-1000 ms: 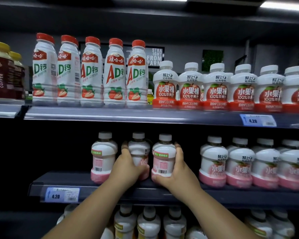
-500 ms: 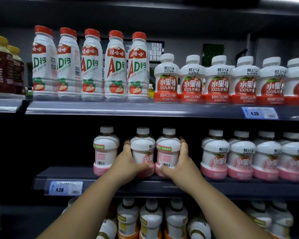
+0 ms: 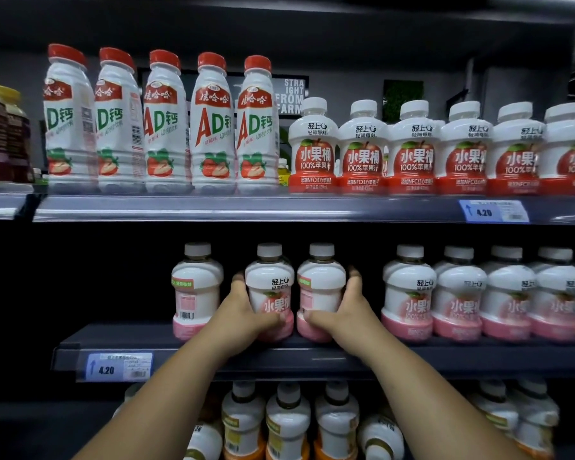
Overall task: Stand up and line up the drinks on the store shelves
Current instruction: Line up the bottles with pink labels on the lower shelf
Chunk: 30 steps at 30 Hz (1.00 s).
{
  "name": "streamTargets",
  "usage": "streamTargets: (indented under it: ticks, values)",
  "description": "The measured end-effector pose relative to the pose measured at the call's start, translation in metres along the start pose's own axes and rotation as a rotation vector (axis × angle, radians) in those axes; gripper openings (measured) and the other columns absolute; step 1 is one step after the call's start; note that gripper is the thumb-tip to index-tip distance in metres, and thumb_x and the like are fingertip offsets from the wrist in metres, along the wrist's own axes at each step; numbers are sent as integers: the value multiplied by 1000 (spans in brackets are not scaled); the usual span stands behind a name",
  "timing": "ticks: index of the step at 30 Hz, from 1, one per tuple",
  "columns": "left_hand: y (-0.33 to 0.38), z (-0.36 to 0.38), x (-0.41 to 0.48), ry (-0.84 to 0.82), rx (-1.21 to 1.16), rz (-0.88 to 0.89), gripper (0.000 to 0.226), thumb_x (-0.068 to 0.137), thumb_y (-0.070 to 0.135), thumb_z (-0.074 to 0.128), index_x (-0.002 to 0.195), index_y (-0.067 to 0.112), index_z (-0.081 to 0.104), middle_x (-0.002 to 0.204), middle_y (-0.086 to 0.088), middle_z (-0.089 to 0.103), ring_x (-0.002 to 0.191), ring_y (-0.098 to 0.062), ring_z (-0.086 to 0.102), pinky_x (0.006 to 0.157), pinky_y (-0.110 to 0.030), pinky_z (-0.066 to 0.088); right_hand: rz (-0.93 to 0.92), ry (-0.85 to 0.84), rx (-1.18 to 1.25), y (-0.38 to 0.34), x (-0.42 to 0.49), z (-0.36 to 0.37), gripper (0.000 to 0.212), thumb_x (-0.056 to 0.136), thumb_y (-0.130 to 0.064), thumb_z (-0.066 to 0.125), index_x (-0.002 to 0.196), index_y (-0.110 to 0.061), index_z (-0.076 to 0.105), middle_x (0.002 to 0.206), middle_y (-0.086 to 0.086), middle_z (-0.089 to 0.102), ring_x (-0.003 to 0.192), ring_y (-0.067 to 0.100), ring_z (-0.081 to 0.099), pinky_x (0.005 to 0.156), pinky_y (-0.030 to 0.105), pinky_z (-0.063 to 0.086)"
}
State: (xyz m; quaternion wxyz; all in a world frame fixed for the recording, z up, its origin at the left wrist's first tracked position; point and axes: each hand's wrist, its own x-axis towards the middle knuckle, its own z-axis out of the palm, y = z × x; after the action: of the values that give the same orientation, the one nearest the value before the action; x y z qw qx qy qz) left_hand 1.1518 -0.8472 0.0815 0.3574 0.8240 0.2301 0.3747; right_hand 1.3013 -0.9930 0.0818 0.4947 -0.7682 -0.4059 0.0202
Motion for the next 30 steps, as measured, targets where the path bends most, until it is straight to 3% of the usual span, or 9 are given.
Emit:
streamTargets:
  ticks: [2, 5, 9, 12, 14, 16, 19, 25, 30]
  values:
    - [-1, 1, 1, -2, 0, -1, 68, 71, 22, 86, 118, 23, 37, 103, 17, 58, 94, 8, 55, 65, -2, 42, 6, -27, -5, -1, -1, 0, 126, 57, -55, 76, 154, -32, 0, 145, 0, 49, 120, 19, 55, 103, 37, 45]
    - [-2, 2, 1, -5, 10, 1, 68, 71, 25, 85, 118, 24, 37, 104, 17, 58, 93, 9, 55, 65, -2, 40, -8, 36, -35, 2, 0, 0, 127, 55, -58, 85, 151, -26, 9, 136, 0, 53, 118, 21, 57, 100, 36, 46]
    - [-3, 0, 0, -23, 4, -5, 66, 72, 27, 85, 118, 24, 38, 103, 16, 59, 88, 11, 54, 64, -1, 40, -1, -17, -36, 1, 1, 3, 117, 67, -44, 78, 154, -29, 0, 136, 0, 54, 115, 21, 57, 100, 36, 46]
    - [-3, -1, 0, -23, 9, 8, 68, 71, 30, 86, 118, 25, 37, 103, 19, 57, 89, 12, 52, 65, -1, 39, -2, 36, -4, 2, 1, 1, 123, 59, -50, 87, 151, -28, 8, 127, -5, 54, 113, 19, 58, 99, 35, 47]
    - [-3, -1, 0, -23, 3, 9, 68, 71, 30, 86, 118, 25, 37, 104, 19, 57, 89, 12, 52, 66, -2, 39, 2, 9, 7, 1, 0, 2, 126, 55, -55, 81, 152, -35, 2, 130, -6, 55, 114, 18, 59, 101, 37, 47]
    - [-4, -1, 1, -30, -12, 10, 67, 71, 29, 86, 117, 25, 37, 105, 18, 59, 91, 11, 54, 68, -4, 40, 3, -20, 3, 1, -1, 2, 125, 53, -57, 72, 152, -37, 0, 135, -3, 56, 114, 18, 59, 101, 38, 48]
    - [-5, -1, 1, -30, -29, 19, 70, 68, 32, 87, 118, 25, 38, 108, 15, 61, 94, 8, 57, 76, -14, 45, 2, 19, 7, 2, -1, 0, 129, 49, -60, 82, 151, -29, 10, 131, -2, 57, 114, 18, 60, 99, 37, 48]
    - [-9, -1, 3, -36, -41, 21, 72, 67, 34, 87, 120, 28, 39, 110, 13, 64, 98, 3, 60, 89, -26, 49, -4, -59, -14, 4, 0, 3, 121, 50, -53, 72, 149, -41, 3, 127, -7, 62, 107, 14, 64, 97, 40, 52]
    - [-11, 0, 5, -42, -51, 26, 73, 64, 35, 88, 118, 28, 39, 110, 12, 64, 99, 0, 62, 92, -30, 51, -23, -47, 8, 8, 0, 3, 114, 45, -57, 85, 139, -39, 22, 121, -12, 62, 106, 9, 64, 96, 38, 53]
